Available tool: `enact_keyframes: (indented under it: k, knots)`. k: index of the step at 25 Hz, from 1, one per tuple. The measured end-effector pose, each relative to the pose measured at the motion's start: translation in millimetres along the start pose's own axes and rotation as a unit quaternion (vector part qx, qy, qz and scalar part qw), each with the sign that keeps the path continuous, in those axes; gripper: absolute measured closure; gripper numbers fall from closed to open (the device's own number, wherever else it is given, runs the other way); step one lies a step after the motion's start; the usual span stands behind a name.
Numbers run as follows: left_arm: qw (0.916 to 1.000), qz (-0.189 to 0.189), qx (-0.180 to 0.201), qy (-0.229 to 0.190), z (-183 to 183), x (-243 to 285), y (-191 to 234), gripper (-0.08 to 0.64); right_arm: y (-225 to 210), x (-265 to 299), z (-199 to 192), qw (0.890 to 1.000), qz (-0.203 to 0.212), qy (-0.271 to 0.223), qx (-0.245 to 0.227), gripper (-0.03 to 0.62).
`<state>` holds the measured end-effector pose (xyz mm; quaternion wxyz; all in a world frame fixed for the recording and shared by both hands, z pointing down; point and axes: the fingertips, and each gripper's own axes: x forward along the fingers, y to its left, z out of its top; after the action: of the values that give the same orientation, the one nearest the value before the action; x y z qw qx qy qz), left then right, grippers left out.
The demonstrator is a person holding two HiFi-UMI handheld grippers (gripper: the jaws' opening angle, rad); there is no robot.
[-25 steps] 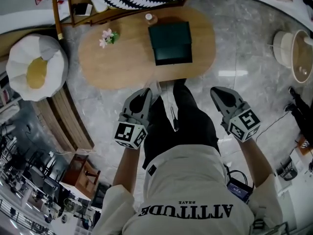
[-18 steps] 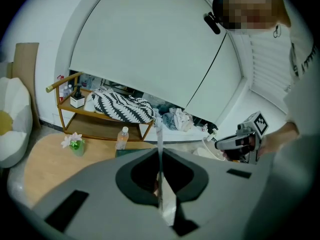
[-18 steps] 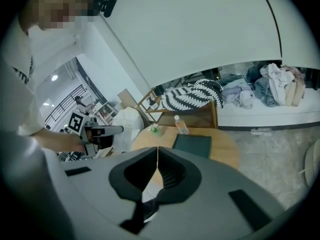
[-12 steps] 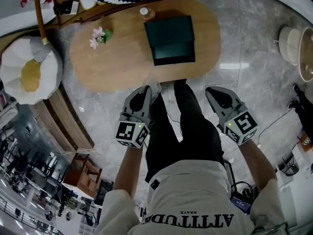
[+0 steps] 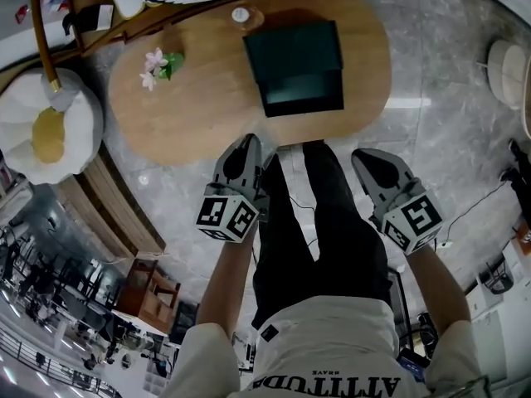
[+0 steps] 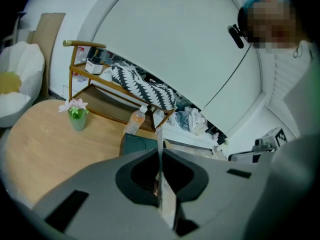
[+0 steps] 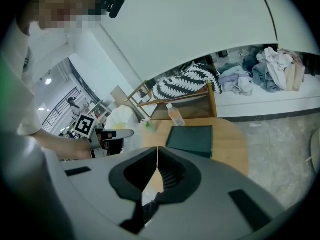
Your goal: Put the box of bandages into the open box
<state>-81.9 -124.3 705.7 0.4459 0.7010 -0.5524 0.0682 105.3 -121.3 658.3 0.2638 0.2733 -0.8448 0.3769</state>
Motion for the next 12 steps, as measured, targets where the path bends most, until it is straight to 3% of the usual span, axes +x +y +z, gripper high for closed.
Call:
enact_keyframes:
  k: [12]
  knots:
    - [0.9969,0.046,-0.062,0.016,-55.1,71.1,38.9,0.532,-31.8,35.4,-35.4,1.000,0.004,0.009,0.020,0.572]
